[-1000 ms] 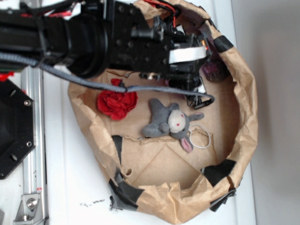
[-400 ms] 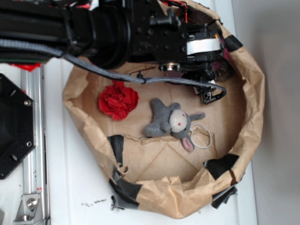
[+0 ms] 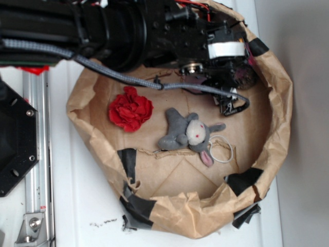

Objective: Grab the rock.

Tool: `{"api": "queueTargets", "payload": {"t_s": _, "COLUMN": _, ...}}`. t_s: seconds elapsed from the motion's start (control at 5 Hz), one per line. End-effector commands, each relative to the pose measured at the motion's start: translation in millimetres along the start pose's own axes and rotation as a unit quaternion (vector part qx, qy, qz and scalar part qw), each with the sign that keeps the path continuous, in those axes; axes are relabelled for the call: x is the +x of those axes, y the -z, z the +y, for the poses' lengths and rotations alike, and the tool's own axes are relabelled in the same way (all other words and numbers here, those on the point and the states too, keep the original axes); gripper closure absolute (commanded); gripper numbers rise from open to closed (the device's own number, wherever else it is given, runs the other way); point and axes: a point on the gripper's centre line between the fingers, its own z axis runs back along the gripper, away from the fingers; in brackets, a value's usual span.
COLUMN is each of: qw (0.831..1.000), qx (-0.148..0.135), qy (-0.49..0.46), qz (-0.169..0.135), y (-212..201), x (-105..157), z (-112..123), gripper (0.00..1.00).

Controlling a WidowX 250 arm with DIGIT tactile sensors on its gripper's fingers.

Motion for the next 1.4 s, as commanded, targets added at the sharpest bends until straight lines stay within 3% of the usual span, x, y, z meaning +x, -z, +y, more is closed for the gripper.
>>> {"api": "queueTargets", "payload": {"t_s": 0.0, "qw": 0.998, "qx": -0.021, "qy": 0.044, "qz": -0.044, "y": -24, "x": 15, "z": -12, "gripper": 1.0}}
{"api": "queueTargets", "payload": {"t_s": 0.2, "qw": 0.997, "qx": -0.03, "qy": 0.054, "qz": -0.045, "y": -31, "x": 11, "z": -17, "gripper": 1.0}}
{"api": "queueTargets", "payload": {"t_s": 0.4, "qw": 0.996, "qx": -0.028, "qy": 0.067, "qz": -0.042, "y": -33, "x": 8, "z": -19, "gripper": 0.06}}
{"api": "queueTargets", "payload": {"t_s": 0.6, "qw": 0.996, "qx": -0.022, "qy": 0.07, "qz": -0.048, "y": -36, "x": 8, "z": -17, "gripper": 0.0}}
{"api": "queueTargets", "payload": {"t_s": 1.2, "qw": 0.997, "qx": -0.014, "qy": 0.069, "qz": -0.043, "y": -31, "x": 9, "z": -11, "gripper": 0.0}}
